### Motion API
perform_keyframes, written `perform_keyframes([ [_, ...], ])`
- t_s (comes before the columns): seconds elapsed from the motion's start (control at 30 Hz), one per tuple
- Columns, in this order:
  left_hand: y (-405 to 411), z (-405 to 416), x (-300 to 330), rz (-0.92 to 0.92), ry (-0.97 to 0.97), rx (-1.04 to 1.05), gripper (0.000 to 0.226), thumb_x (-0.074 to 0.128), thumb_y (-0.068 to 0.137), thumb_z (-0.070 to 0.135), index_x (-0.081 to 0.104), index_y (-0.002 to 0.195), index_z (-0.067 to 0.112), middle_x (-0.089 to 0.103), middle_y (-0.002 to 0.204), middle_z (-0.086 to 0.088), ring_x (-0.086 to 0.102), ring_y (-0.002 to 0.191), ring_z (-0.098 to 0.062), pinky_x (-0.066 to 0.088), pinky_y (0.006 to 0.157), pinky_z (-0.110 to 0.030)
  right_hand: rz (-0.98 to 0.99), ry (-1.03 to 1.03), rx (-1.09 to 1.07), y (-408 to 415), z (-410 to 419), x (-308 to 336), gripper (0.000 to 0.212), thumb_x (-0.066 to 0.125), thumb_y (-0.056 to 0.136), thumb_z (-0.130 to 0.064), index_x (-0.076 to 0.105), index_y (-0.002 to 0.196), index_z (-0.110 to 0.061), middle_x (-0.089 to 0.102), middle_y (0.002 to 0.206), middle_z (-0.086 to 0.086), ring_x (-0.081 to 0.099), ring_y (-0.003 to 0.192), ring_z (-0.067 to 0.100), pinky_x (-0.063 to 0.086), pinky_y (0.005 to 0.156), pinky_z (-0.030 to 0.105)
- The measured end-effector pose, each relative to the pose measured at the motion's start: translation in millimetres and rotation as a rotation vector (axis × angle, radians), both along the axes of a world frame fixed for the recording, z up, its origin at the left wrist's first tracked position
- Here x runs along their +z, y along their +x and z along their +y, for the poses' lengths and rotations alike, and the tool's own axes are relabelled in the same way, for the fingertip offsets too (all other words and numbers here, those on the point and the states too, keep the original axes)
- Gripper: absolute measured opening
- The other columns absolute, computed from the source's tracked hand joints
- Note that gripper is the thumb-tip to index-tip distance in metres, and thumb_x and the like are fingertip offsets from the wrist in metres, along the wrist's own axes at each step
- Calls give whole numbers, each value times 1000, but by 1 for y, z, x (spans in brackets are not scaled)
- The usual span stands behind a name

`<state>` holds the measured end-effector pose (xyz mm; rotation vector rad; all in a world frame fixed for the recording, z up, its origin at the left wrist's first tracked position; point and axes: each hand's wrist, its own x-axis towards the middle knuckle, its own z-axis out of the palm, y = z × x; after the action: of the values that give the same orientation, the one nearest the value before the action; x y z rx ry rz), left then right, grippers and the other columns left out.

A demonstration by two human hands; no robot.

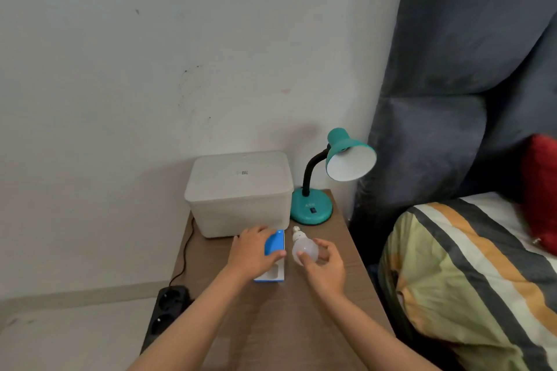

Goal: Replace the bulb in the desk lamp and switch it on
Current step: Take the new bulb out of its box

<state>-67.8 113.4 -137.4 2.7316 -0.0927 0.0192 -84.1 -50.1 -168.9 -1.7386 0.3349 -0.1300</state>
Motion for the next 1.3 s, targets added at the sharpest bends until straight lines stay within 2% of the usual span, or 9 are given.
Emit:
perform_keyframes([
  [0.17, -1, 20, -1, -11, 45, 65, 62, 53, 79, 62, 47, 130, 27, 47, 138, 2, 41, 127, -21, 33, 106, -50, 123, -71, 4, 5, 24, -8, 40, 75, 73, -20, 58, 109, -23, 64, 109, 5, 60, 91, 21, 49, 82, 35],
  [0.37, -5, 38, -8, -45, -122, 116, 62, 56, 83, 53, 44, 135, 22, 40, 144, -3, 32, 133, -22, 31, 108, -37, 210, -77, -32, 9, 49, -12, 40, 72, 77, -20, 56, 114, -20, 61, 110, 5, 58, 83, 17, 49, 72, 29],
  [0.47, -7, 37, -10, -51, -157, 138, 61, 55, 84, 51, 42, 136, 23, 36, 146, -1, 28, 134, -21, 32, 107, -38, 219, -61, -42, 11, 59, -17, 40, 74, 74, -23, 56, 110, -22, 62, 114, 9, 61, 96, 27, 54, 85, 44],
  [0.53, -7, 37, -11, -42, -170, 143, 61, 55, 84, 52, 41, 137, 23, 35, 146, -1, 27, 135, -21, 33, 107, -38, 227, -72, -32, 13, 62, -19, 42, 75, 74, -24, 54, 110, -22, 61, 116, 10, 60, 99, 28, 55, 83, 47],
  [0.77, -8, 36, -14, -45, -194, 150, 62, 54, 85, 51, 38, 139, 24, 29, 151, -2, 20, 140, -20, 28, 111, -38, 288, -149, 17, 20, 58, -13, 61, 70, 79, -32, 44, 132, -17, 50, 133, 14, 52, 118, 31, 47, 90, 38],
  [0.97, -20, 34, -17, -115, -335, 157, 75, 56, 84, 52, 25, 144, 22, 12, 157, -2, 8, 144, -18, 20, 114, -35, -50, -243, 18, 16, 50, -4, 40, 66, 83, -19, 54, 120, -11, 55, 122, 10, 52, 112, 24, 44, 93, 34],
  [1.1, -30, 36, -20, -202, -499, 254, 74, 67, 80, 41, 31, 140, 15, 33, 145, -2, 28, 135, -19, 28, 109, -31, -272, -131, 178, 8, 53, 15, 28, 62, 84, -6, 58, 108, -19, 64, 99, 0, 60, 90, 11, 45, 78, 18],
  [1.17, -35, 39, -22, -238, -562, 307, 67, 72, 77, 33, 38, 133, 15, 43, 128, 1, 39, 121, -13, 34, 99, -26, -263, -158, 306, 9, 57, 20, 26, 61, 84, -7, 59, 105, -21, 64, 95, -3, 61, 87, 7, 46, 72, 14],
  [1.3, -36, 46, -27, -182, -626, 373, 55, 72, 78, 25, 49, 126, 12, 57, 124, -4, 53, 112, -15, 44, 89, -26, -125, -219, 415, 15, 70, 19, 27, 63, 84, -10, 59, 110, -14, 61, 105, -2, 59, 89, 8, 46, 69, 13],
])
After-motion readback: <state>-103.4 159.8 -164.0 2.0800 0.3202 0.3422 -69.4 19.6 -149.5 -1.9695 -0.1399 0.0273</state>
